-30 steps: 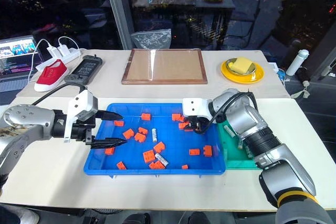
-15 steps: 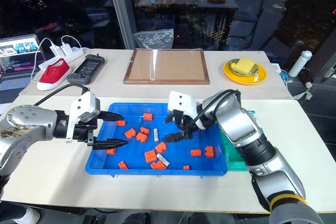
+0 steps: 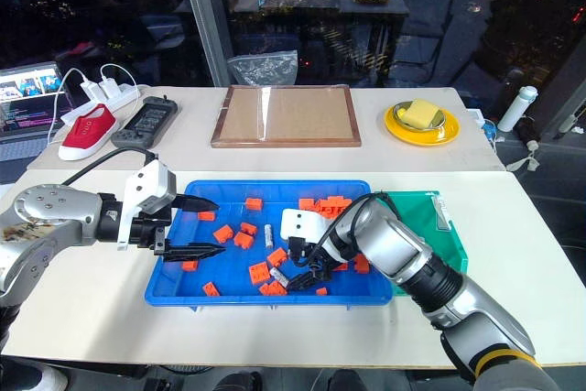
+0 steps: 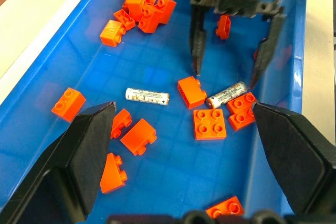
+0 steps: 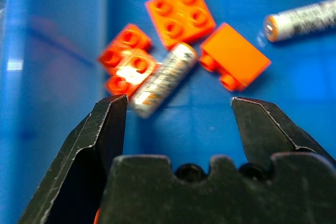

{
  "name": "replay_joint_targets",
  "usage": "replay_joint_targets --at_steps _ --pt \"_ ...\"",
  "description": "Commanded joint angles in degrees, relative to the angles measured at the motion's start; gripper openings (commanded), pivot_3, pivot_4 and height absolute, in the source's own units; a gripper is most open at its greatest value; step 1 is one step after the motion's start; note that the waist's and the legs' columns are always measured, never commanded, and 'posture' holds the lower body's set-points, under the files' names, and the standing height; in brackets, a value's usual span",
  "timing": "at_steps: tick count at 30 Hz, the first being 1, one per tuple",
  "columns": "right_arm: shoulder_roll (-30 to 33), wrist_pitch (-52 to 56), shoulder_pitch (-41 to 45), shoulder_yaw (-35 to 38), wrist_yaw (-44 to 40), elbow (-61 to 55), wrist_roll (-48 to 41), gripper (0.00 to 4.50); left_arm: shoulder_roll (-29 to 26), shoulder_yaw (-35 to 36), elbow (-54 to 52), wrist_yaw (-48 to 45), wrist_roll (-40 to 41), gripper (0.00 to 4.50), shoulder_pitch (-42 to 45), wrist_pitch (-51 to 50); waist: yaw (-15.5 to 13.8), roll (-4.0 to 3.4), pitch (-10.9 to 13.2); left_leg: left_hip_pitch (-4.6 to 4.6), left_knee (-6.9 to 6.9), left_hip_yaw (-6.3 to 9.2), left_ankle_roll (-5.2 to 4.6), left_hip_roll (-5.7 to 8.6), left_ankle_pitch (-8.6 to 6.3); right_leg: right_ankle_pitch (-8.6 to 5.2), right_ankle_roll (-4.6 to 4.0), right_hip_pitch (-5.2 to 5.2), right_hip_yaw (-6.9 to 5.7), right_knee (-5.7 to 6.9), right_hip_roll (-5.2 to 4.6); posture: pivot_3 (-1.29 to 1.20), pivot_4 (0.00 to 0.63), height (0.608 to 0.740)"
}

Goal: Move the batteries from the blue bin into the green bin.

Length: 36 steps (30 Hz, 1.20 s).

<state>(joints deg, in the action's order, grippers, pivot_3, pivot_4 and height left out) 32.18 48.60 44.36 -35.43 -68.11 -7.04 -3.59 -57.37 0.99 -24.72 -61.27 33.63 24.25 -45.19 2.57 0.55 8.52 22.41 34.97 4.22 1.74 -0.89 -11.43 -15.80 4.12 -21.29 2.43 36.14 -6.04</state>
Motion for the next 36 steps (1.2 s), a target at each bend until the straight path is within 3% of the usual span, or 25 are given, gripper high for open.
replay_joint_targets --at_steps 1,4,7,12,15,19,24,36 --pt "-1.0 1.1 1.2 0.1 0.5 -0.7 -0.5 3.69 -0.4 1.1 -1.9 0.4 0.3 4.50 0.2 0.2 0.0 0.00 0.0 0.00 0.00 0.00 0.00 0.00 0.00 0.00 0.00 0.00 0.00 0.00 0.00 0.00 0.150 0.740" --pt "-1.4 1.0 0.7 -0.8 0.9 -0.8 0.0 3.69 -0.1 1.5 -1.8 1.1 0.1 4.50 0.3 0.4 0.1 0.00 0.0 -0.01 0.00 0.00 0.00 0.00 0.00 0.00 0.00 0.00 0.00 0.00 0.00 0.00 0.150 0.740" --pt "-1.5 0.1 0.4 -1.2 1.7 -0.6 0.7 3.01 0.1 1.7 -1.8 1.6 0.5 4.50 0.9 0.3 0.0 0.00 0.0 -0.01 0.00 0.00 0.00 -0.01 0.00 0.00 0.00 0.00 0.00 0.00 0.00 0.00 0.150 0.740" --pt "-0.6 -3.6 0.9 -1.5 2.7 1.2 2.7 1.30 0.0 1.6 -1.6 1.8 0.6 4.50 1.0 0.5 0.0 0.00 0.0 -0.02 0.00 0.00 0.00 0.00 0.00 0.00 0.00 0.00 0.00 -0.01 0.00 0.00 0.150 0.740" --pt "2.8 -11.1 1.4 -0.3 0.3 2.0 4.0 0.29 0.2 1.1 -1.2 2.0 0.5 4.50 1.6 0.4 0.0 0.00 0.0 -0.02 0.00 0.00 0.00 0.00 0.00 0.00 0.00 0.00 0.00 -0.02 0.00 0.00 0.150 0.740" --pt "7.1 -16.5 1.8 3.2 -4.9 -0.1 1.1 0.24 0.4 0.9 -0.8 1.8 0.5 4.50 2.2 0.3 -0.1 0.02 0.0 0.00 0.01 0.00 0.00 0.01 0.00 0.00 0.00 0.03 0.00 -0.06 -0.01 0.00 0.150 0.740" --pt "8.4 -10.8 4.2 15.9 -7.1 1.7 -8.5 0.24 0.8 -0.3 0.6 1.0 -0.4 4.50 2.9 1.4 0.3 0.03 0.0 -0.04 0.00 -0.01 0.00 -0.02 0.00 0.00 0.00 -0.01 0.00 -0.08 0.01 0.00 0.150 0.740" --pt "29.9 -10.8 3.0 26.4 -10.4 13.4 -7.7 0.24 2.8 -3.5 4.0 -0.8 -3.0 4.50 5.9 4.4 -1.0 0.04 0.0 0.15 0.02 -0.04 -0.05 0.02 -0.03 0.00 0.00 0.02 0.01 -0.15 -0.02 0.00 0.150 0.740"
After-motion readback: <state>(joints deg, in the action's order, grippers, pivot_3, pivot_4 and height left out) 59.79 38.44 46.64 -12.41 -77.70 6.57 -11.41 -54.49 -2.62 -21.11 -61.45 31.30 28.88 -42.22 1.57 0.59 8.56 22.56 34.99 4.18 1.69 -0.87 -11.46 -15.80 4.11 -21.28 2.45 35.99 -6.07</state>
